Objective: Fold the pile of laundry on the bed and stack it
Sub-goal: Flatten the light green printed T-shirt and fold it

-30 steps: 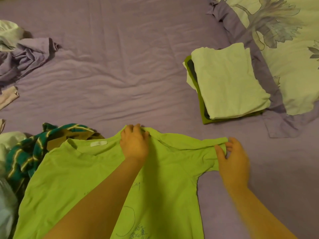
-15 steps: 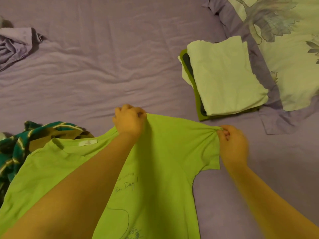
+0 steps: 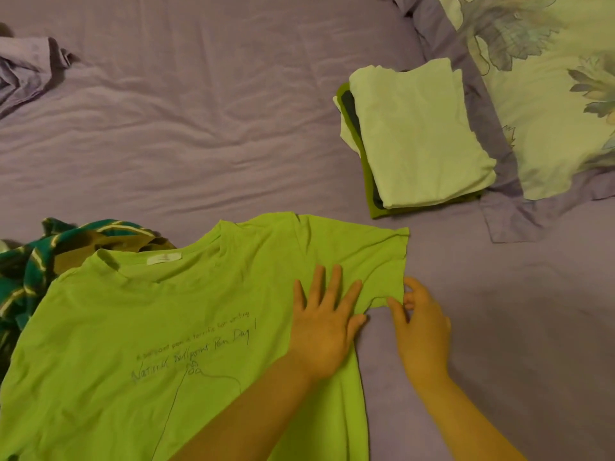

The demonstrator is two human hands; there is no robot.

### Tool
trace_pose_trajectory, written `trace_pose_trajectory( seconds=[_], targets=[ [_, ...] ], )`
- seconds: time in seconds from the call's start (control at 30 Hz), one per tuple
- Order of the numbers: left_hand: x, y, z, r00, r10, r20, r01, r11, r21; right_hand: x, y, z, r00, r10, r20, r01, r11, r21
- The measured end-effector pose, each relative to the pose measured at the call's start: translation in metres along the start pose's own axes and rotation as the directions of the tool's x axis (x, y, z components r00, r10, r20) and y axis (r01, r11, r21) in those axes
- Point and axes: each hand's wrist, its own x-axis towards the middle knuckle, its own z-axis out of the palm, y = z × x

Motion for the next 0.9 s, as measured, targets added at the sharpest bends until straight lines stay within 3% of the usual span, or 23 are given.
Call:
trace_pose_trajectory(
  seconds=[0.13,0.2,0.27,0.33,0.4,0.47,0.5,0.57,0.6,0.7,0.77,0.83,0.9],
  targets=[
    [-0.007,-0.011,0.020,0.997,-0.032,0.069,0.023,0.991,0.131,0.023,0.010,-0.025,0.999,-0.032,0.037,0.033,0.999,-0.029],
    [-0.009,-0.016,0.026,0.991,-0.040,0.126,0.024,0.991,0.128,0.036,0.017,-0.036,0.995,-0.061,0.079,0.075,0.980,-0.185],
    [-0.011,-0.015,0.027,0.988,-0.063,0.140,0.047,0.992,0.121,0.033,0.015,-0.036,0.979,-0.157,0.132,0.196,0.908,-0.371],
    [-0.017,-0.010,0.027,0.985,-0.078,0.153,0.063,0.993,0.103,0.021,0.005,-0.026,0.938,-0.286,0.194,0.343,0.843,-0.415],
    [-0.029,-0.009,0.028,0.983,-0.085,0.160,0.071,0.993,0.090,0.008,-0.011,-0.015,0.847,-0.440,0.298,0.531,0.726,-0.437],
    [-0.046,-0.015,0.029,0.979,-0.113,0.172,0.101,0.992,0.079,-0.001,-0.018,-0.007,0.788,-0.388,0.478,0.608,0.612,-0.506],
    [-0.056,-0.022,0.029,0.973,-0.139,0.184,0.128,0.989,0.070,-0.002,-0.019,-0.004,0.807,-0.291,0.514,0.572,0.602,-0.557],
    [-0.077,-0.036,0.027,0.957,-0.195,0.214,0.189,0.981,0.048,-0.004,-0.027,-0.001,0.868,-0.159,0.470,0.466,0.586,-0.663],
    [-0.089,-0.045,0.024,0.949,-0.224,0.221,0.220,0.975,0.043,-0.009,-0.036,0.002,0.870,-0.167,0.465,0.466,0.590,-0.659],
    [-0.124,-0.072,0.013,0.927,-0.257,0.274,0.255,0.966,0.043,-0.032,-0.072,0.018,0.719,-0.396,0.571,0.683,0.553,-0.477],
    [-0.147,-0.091,0.008,0.917,-0.254,0.307,0.260,0.965,0.023,-0.053,-0.089,0.031,0.600,-0.352,0.719,0.780,0.456,-0.428],
    [-0.169,-0.114,0.003,0.915,-0.268,0.301,0.274,0.961,0.021,-0.062,-0.095,0.048,0.644,-0.224,0.731,0.735,0.447,-0.510],
    [-0.188,-0.143,-0.004,0.920,-0.298,0.254,0.302,0.953,0.024,-0.066,-0.105,0.061,0.727,-0.107,0.678,0.620,0.526,-0.582]
  ],
)
